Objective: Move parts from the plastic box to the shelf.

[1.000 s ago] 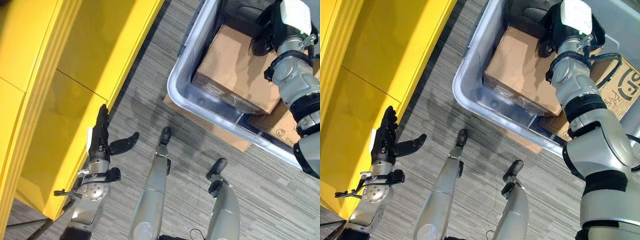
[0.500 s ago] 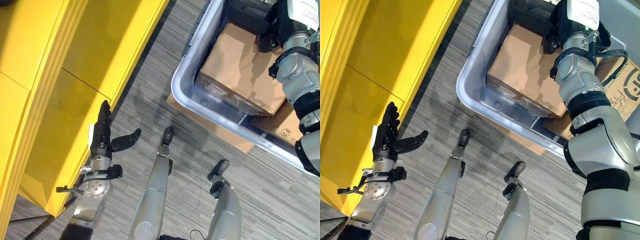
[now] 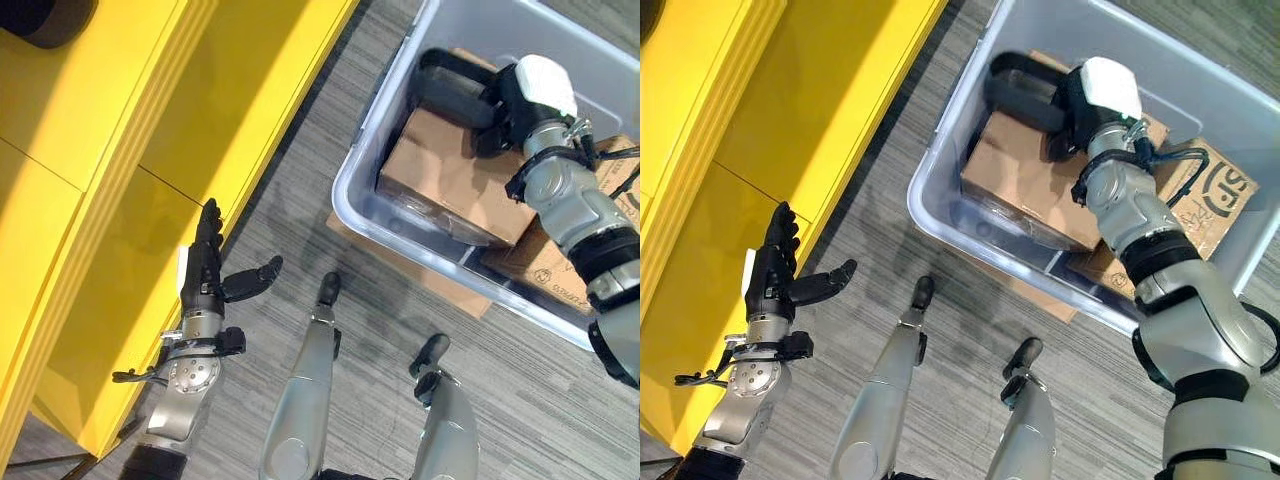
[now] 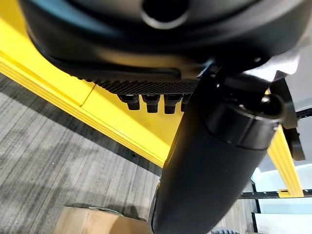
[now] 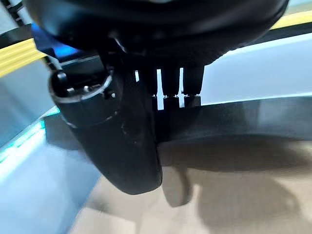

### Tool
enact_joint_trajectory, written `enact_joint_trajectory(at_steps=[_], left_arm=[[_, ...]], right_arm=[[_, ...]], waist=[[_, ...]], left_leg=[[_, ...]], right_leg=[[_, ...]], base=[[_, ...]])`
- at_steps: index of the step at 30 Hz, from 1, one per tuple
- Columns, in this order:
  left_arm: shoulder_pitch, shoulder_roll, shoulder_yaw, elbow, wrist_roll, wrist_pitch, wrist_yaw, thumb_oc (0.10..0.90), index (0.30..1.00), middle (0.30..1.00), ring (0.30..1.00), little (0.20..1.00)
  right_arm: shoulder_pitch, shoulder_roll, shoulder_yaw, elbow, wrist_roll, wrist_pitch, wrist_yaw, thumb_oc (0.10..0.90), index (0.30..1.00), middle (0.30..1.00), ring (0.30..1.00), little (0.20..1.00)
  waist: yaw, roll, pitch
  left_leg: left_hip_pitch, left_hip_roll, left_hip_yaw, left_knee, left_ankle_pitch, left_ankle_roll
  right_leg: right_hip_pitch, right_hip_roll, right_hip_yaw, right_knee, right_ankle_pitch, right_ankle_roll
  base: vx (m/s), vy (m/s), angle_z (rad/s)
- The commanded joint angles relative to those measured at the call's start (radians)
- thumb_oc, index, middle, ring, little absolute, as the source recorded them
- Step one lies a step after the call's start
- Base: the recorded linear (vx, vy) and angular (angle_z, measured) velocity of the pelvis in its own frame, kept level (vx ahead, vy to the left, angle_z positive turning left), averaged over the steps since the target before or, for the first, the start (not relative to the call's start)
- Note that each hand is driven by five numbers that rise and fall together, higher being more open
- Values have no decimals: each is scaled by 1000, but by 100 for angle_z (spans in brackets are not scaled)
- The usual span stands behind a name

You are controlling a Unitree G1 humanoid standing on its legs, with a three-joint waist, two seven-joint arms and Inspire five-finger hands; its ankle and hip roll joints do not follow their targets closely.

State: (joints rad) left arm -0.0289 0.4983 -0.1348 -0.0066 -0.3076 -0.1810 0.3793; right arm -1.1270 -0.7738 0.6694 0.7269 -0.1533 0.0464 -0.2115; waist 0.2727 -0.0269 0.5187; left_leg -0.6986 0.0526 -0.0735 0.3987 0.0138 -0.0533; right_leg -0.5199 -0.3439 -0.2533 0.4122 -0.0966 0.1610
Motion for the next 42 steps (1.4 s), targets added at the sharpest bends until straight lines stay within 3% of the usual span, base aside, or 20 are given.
enact_joint_trajectory(at_steps=[1,4,5,14,20,26,30,42], left_arm=[[-2,68,59,-72,22,-55,-8,900,1000,1000,1000,1000],[11,72,68,-73,23,-46,-22,900,1000,1000,1000,1000],[17,73,82,-69,29,-37,-36,900,1000,1000,1000,1000],[25,122,166,-52,87,-25,-58,900,1000,1000,1000,1000],[12,148,206,-34,122,-25,-72,900,1000,1000,1000,1000],[16,163,226,-23,128,-30,-93,900,1000,1000,1000,1000],[29,172,234,-66,118,-45,-135,900,1000,1000,1000,1000],[-73,198,186,-70,93,-72,-162,900,1000,1000,1000,1000]], right_arm=[[5,-16,-53,-63,38,-46,6,400,300,300,300,300],[59,-31,-90,-121,46,-53,18,400,300,300,300,300],[105,-43,-118,-182,58,-63,35,400,300,300,300,300],[319,-147,-258,-496,149,-114,120,400,300,300,300,300],[464,-192,-362,-656,212,-145,174,400,300,300,300,300],[503,-186,-394,-712,244,-158,203,400,300,300,300,300],[512,-163,-412,-723,263,-168,221,400,300,300,300,300],[393,-76,-312,-670,279,-184,224,400,300,300,300,300]], waist=[[-3,-30,-1],[-1,-40,-14],[-7,-45,-31],[-41,-102,-135],[-87,-110,-234],[-124,-97,-323],[-159,-66,-402],[-218,-22,-483]], left_leg=[[-21,20,-18,71,-96,5],[10,26,-22,54,-89,2],[36,35,-21,23,-50,5],[225,100,-7,-150,31,-32],[337,146,11,-256,83,-60],[437,191,43,-337,122,-81],[534,222,81,-408,142,-94],[627,254,147,-486,168,-115]], right_leg=[[238,17,-16,-69,-84,10],[269,18,-26,-85,-83,9],[285,21,-40,-101,-65,4],[415,67,-49,-223,-31,9],[500,93,-46,-299,-12,13],[549,121,-14,-343,4,11],[589,144,25,-370,3,7],[625,164,79,-447,39,10]], base=[[-13,-79,0],[-34,-59,-2],[-89,-39,-6],[-37,-95,-11],[-7,-71,-8],[-5,-62,-16],[-9,-48,-21],[-37,-16,-21]])
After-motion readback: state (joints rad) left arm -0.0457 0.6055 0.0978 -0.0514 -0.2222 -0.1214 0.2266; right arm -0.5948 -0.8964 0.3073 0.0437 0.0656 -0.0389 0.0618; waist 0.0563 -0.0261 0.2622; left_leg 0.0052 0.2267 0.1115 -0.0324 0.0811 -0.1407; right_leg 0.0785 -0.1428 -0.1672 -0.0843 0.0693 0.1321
